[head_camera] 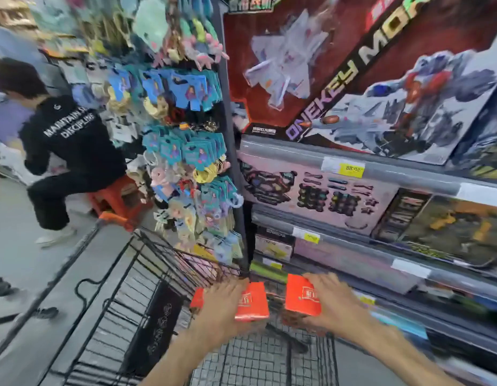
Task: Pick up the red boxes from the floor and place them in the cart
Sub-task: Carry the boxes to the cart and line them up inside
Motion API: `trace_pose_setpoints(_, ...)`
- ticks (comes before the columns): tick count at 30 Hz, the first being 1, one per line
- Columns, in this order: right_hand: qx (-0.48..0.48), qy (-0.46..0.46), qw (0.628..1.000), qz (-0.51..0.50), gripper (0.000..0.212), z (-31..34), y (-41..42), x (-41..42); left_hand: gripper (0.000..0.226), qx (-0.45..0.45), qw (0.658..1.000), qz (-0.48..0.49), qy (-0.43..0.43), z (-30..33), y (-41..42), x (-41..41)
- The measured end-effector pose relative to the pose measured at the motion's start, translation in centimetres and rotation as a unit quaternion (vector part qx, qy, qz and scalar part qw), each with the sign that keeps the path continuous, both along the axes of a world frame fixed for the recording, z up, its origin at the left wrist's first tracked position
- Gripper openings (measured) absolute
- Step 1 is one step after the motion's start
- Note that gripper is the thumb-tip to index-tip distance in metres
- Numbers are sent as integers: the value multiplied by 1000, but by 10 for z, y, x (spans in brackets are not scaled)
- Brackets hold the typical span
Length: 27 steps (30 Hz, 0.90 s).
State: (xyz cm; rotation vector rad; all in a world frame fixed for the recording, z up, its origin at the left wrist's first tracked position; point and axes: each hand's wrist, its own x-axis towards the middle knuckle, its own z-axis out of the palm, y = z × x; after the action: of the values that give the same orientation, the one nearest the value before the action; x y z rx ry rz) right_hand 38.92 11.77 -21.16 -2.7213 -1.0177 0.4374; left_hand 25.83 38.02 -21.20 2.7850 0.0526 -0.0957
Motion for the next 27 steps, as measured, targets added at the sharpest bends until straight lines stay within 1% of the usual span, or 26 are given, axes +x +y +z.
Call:
trace_pose_setpoints(2, 0, 17, 999, -28, 109, -21, 0, 2, 117, -4, 999, -35, 18, -33, 4, 28)
trace_pose_setpoints(5, -3, 45, 997, -55, 141, -54, 0, 2, 106, -3, 995, -87, 41, -101, 7, 63)
trace_pose_setpoints(6, -5, 46, 997, -65, 145, -67, 1, 2, 99, 0, 994, -96, 53, -126, 8, 73)
trace_pose_setpoints(7, 1, 47, 996, -80, 141, -84, 2, 2, 93, 8, 992, -105, 63, -149, 8, 81)
trace_pose_setpoints(8, 10, 51, 994, -95, 130, -101, 3, 2, 92, 16, 991, -113, 69, -172, 9, 87)
trace_pose_setpoints(10, 7, 57, 992, -116, 103, -133, 2, -1, 96, 34, 987, -133, 84, -211, 8, 99)
trace_pose_setpoints(11, 8, 61, 991, -118, 98, -147, 2, -2, 98, 38, 985, -140, 90, -227, 8, 104)
trace_pose_setpoints(14, 17, 69, 989, -130, 96, -180, -2, -9, 97, 37, 984, -140, 100, -270, 10, 114)
trace_pose_setpoints(18, -10, 68, 989, -134, 103, -221, 0, -14, 95, 27, 985, -121, 119, -313, 20, 126)
trace_pose_setpoints(22, -13, 69, 990, -124, 102, -246, 6, -10, 98, 50, 981, -135, 127, -343, 32, 129)
trace_pose_setpoints(27, -28, 68, 989, -126, 99, -271, 18, -1, 98, 52, 983, -136, 108, -364, 34, 126)
